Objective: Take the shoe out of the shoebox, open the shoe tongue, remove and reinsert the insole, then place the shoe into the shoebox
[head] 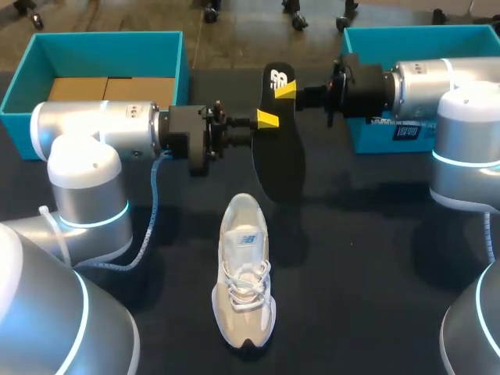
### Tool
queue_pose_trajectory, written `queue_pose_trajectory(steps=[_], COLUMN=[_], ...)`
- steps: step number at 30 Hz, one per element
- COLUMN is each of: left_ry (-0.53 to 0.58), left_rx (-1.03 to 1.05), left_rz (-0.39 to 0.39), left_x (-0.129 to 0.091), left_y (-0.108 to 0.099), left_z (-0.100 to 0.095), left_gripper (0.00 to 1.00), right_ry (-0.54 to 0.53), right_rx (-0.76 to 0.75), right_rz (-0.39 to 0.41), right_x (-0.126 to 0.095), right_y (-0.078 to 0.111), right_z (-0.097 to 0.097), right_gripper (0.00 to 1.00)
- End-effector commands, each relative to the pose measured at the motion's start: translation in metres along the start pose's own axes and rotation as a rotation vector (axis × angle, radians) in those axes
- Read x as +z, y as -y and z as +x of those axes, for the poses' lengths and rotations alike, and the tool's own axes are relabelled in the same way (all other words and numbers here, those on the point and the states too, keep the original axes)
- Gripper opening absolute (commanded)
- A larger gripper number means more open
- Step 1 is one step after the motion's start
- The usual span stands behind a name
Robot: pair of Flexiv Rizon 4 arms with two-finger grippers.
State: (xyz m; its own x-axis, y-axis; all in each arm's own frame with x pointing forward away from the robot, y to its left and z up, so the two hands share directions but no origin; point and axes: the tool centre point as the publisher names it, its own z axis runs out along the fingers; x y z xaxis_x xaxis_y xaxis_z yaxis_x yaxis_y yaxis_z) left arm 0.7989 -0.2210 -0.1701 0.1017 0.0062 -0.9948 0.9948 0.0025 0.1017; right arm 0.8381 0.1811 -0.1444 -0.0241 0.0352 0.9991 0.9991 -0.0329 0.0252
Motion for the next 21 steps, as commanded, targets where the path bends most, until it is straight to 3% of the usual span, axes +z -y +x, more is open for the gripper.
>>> queue_pose_trajectory(steps=[1,3,6,13,14,15,21], left_ry=[0.000,0.003,0.006,0.004,0.004,0.004,-0.023], left_rx=[0.002,0.005,0.006,0.013,0.016,0.018,0.000], left_rz=[0.000,0.000,-0.003,-0.006,-0.005,-0.004,0.001], left_x=[0.004,0.004,0.004,0.004,0.003,0.001,-0.018], left_y=[-0.001,0.000,0.000,0.005,0.007,0.008,0.019], left_z=[0.000,-0.001,-0.002,-0.003,-0.004,-0.006,-0.012], left_gripper=[0.26,0.11,0.00,0.00,0.00,0.00,0.00], right_ry=[0.001,0.001,0.001,0.001,-0.006,-0.004,-0.003], right_rx=[-0.001,-0.001,-0.001,-0.001,-0.007,-0.005,-0.029], right_rz=[0.000,0.000,0.000,0.000,0.001,0.002,-0.027], right_x=[0.002,0.002,0.002,0.002,0.001,0.000,-0.015], right_y=[-0.001,-0.001,-0.001,-0.001,0.001,0.003,0.024], right_z=[0.000,0.000,0.000,0.000,0.000,0.000,-0.003], right_gripper=[0.00,0.00,0.00,0.00,0.34,1.00,1.00])
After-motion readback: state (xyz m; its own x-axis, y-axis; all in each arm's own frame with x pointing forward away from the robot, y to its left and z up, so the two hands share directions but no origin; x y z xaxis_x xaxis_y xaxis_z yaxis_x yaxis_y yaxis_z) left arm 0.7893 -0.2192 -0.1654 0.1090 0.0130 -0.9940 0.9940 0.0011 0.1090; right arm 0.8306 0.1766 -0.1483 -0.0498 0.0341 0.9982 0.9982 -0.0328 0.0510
